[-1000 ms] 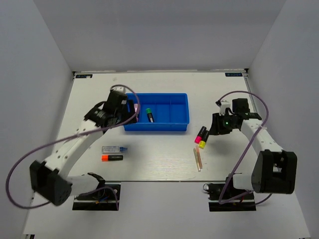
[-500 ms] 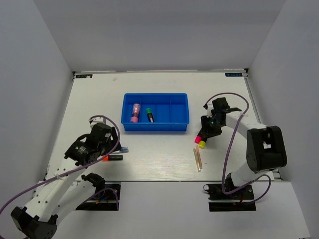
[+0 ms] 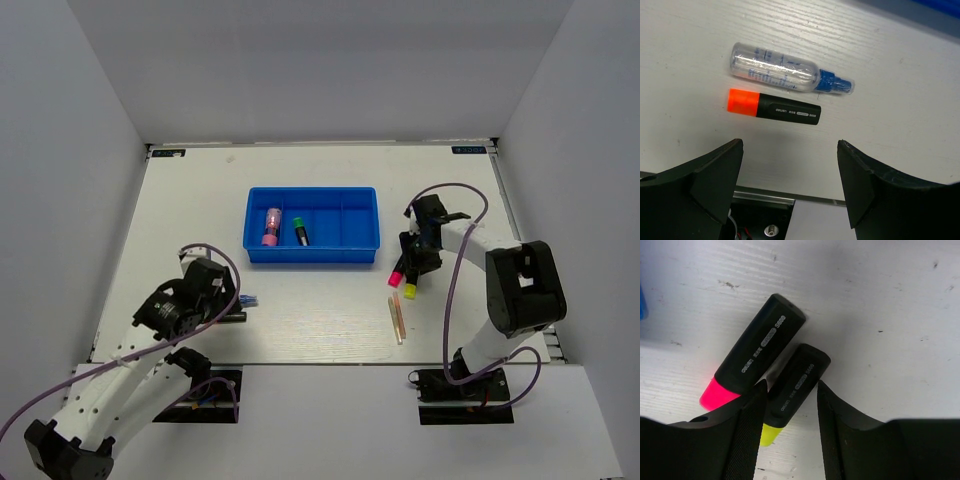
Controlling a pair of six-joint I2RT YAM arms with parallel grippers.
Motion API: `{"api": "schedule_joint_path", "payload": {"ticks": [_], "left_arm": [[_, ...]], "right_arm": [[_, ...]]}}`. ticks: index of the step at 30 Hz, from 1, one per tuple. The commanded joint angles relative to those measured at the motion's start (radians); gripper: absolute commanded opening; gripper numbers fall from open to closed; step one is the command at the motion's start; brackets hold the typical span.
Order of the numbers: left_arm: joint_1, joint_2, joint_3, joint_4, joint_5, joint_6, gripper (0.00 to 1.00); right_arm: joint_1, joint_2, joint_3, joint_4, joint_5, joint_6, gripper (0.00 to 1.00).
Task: Sort the stationery into containers
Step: Grab a piece of stationery with the right arm
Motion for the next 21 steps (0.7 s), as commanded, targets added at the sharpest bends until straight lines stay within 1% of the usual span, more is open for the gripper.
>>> {"api": "schedule_joint_path", "payload": {"ticks": [1,5,6,9,10,13,17,18,20,21], "left_arm": [[-0.003,-0.018,-0.025,0.009,0.005,-0.021,0.86],[-0.003,-0.038,-0.032,0.006,0.007,-0.025,0.86],[-0.004,-0.041,-0.035,0.003,0.005,-0.027,0.86],[-0.004,-0.061,-0.034,-0.001,-0.004,-0.028,0.86],[-0.003,-0.065,-0.034,-0.004,-0.002,-0.028,0.86],[-0.003,-0.071,-0.034,-0.011,-0.005,-0.030,0.86],[-0.003,-0.071,-0.037,-0.021,-0.007,-0.031,0.86],[-0.003,-0.070,-0.037,-0.022,-0.004,-0.031,0.86],[-0.003,-0.067,-0.037,-0.021,-0.002,-0.030,0.86],[-0.003,-0.065,-0.035,-0.021,0.002,-0.027,0.86]], "right_arm": [[0.008,0.046,0.006,-0.003,0.101,0.014,0.48],[0.002,0.069,-0.022,-0.001,0.100,0.022,0.41],[-0.003,0.077,-0.016,-0.015,0.089,0.027,0.34],[-0.003,0.096,-0.008,-0.029,0.057,0.039,0.20],[-0.004,0.099,-0.008,-0.034,0.040,0.040,0.11],[-0.003,0.100,0.000,-0.046,0.026,0.034,0.00],[-0.005,0.048,0.017,-0.044,0.038,0.001,0.00],[-0.005,0.002,0.021,-0.044,0.042,-0.007,0.00],[-0.003,-0.032,0.037,-0.041,0.045,-0.028,0.00],[-0.004,-0.065,0.041,-0.044,0.023,-0.045,0.00]]}}
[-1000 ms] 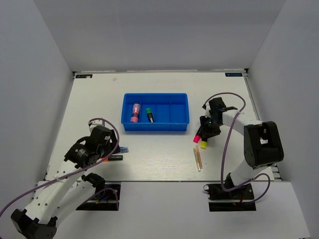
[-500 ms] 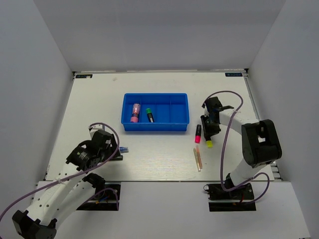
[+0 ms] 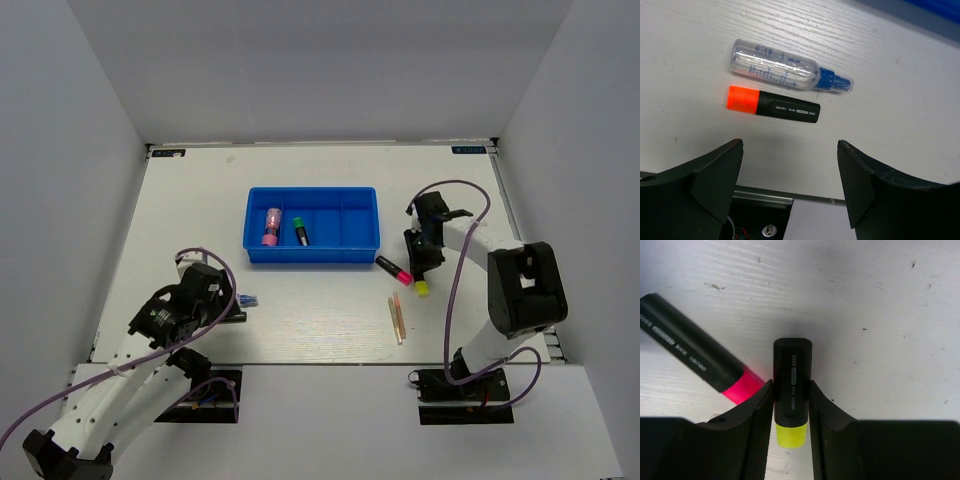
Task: Sort the stationery into containers
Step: Grab a piece of stationery with the right arm, then place the stationery into the container
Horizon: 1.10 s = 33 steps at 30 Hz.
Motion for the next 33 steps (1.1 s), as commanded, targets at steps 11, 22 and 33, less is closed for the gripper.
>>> {"api": "schedule_joint_path", "payload": {"ticks": [11,22,33], "left_arm": [[-0.004,0.041,0.027,0.004,0.021,-0.022,0.86],[-0.003,0.032,0.028,0.027,0.031,-0.057,0.86],[-0.003,0.013,0.030,0.048,0.035,-0.070,0.84]], "right_arm": [[0.026,-0.186,0.318,-0.123,-0.370,-0.150,0.00],[0.198,0.246,0.916,-0.113,-0.658,0.072,0.00],[0.336,0.467,1.018,0.131,-0.397,0.348,0.00]]}}
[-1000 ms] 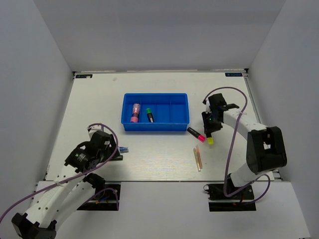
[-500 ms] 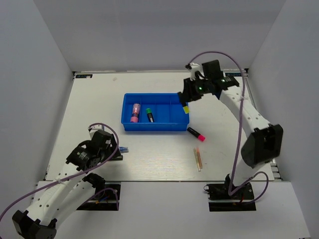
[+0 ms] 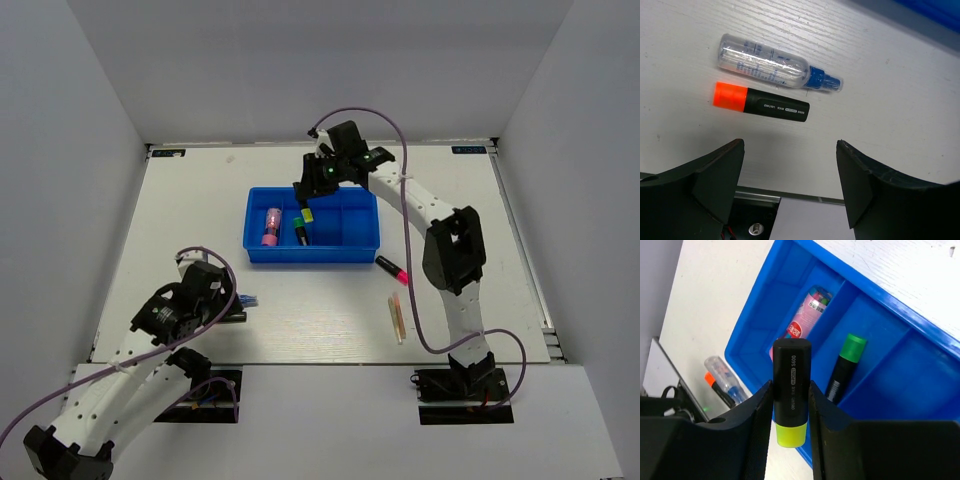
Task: Sort the stationery into containers
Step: Place the stationery into the container
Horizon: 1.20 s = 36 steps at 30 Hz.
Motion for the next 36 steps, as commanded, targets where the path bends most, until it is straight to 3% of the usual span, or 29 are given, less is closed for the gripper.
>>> {"api": "schedule_joint_path", "payload": {"ticks": [1,7,14,16,22,25,28,30,33,36], "left_arm": [[-0.003,-0.013,0.019,0.032,0.004,-0.017,0.84],[-0.003,-0.011,0.017,0.030,0.002,-0.021,0.84],[-0.003,-0.031,-0.012,0.024,-0.020,-0.073,0.80],[-0.003,-0.040,-0.035,0.026,-0.025,-0.121,0.76],[-0.003,-0.059,-0.095,0.053,-0.051,-0.294,0.52],[-0.003,-0.054,-0.113,0.050,-0.076,-0.366,0.40],[-0.012,-0.027,-0.117,0.055,-0.108,-0.440,0.42],[-0.027,-0.016,-0.107,0.047,-0.129,-0.476,0.52],[-0.042,0.025,-0.091,0.010,-0.178,-0.555,0.67],[-0.065,0.060,-0.064,-0.071,-0.229,-0.676,0.68]], "right_arm": [[0.025,-0.025,-0.048,0.137,0.109,0.120,0.00],[0.068,0.001,-0.101,0.203,0.262,0.151,0.00],[0.083,0.085,-0.069,0.196,0.310,0.154,0.00],[0.086,0.091,-0.066,0.197,0.317,0.152,0.13],[0.096,0.111,-0.038,0.191,0.330,0.143,0.35],[0.096,0.075,-0.061,0.194,0.307,0.126,0.40],[0.099,-0.006,-0.119,0.222,0.283,0.103,0.46],[0.099,-0.028,-0.144,0.228,0.272,0.091,0.49],[0.094,-0.071,-0.165,0.206,0.257,0.080,0.49],[0.093,-0.142,-0.199,0.199,0.235,0.051,0.44]]}}
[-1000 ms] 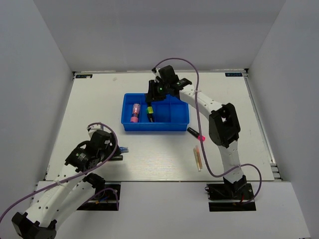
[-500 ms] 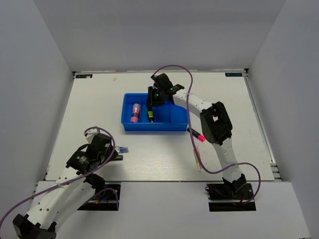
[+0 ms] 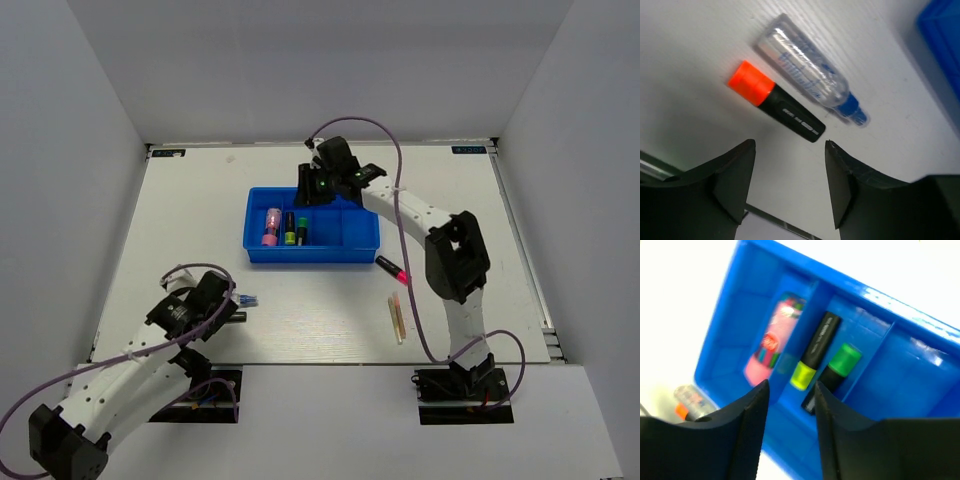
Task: Sort the stationery into containers
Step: Place the stationery into the container, then grab a piece of stationery with the left arm
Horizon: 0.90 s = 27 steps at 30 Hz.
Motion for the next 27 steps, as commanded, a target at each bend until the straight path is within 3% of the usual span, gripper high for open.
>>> {"api": "schedule_joint_path", "payload": {"ticks": [1,3,6,8,12,14,21,27], "left_arm": [[-0.027,0.036,0.056,-0.142,-0.123,-0.222,0.68],[-0.032,0.079,0.078,-0.188,-0.137,-0.374,0.59],[-0.032,0.116,0.057,-0.170,-0.161,-0.460,0.56],[-0.033,0.131,0.027,-0.091,-0.151,-0.464,0.56],[-0.028,0.224,0.032,-0.046,-0.138,-0.506,0.56],[-0.019,0.263,0.034,0.003,-0.118,-0.494,0.56],[0.004,0.353,0.011,0.083,-0.072,-0.500,0.57],[0.043,0.399,-0.038,0.123,-0.025,-0.513,0.57]], "right_arm": [[0.001,-0.120,-0.057,0.019,-0.034,-0.064,0.40],[-0.004,-0.191,-0.081,0.001,-0.056,-0.098,0.19],[-0.015,-0.291,-0.176,-0.010,-0.076,-0.147,0.04],[-0.024,-0.377,-0.273,-0.010,-0.093,-0.202,0.04],[-0.048,-0.512,-0.442,-0.022,-0.094,-0.306,0.27],[-0.061,-0.607,-0.527,-0.015,-0.085,-0.349,0.31],[-0.114,-0.828,-0.712,0.019,-0.076,-0.385,0.33],[-0.151,-0.905,-0.804,0.025,-0.070,-0.377,0.33]]}}
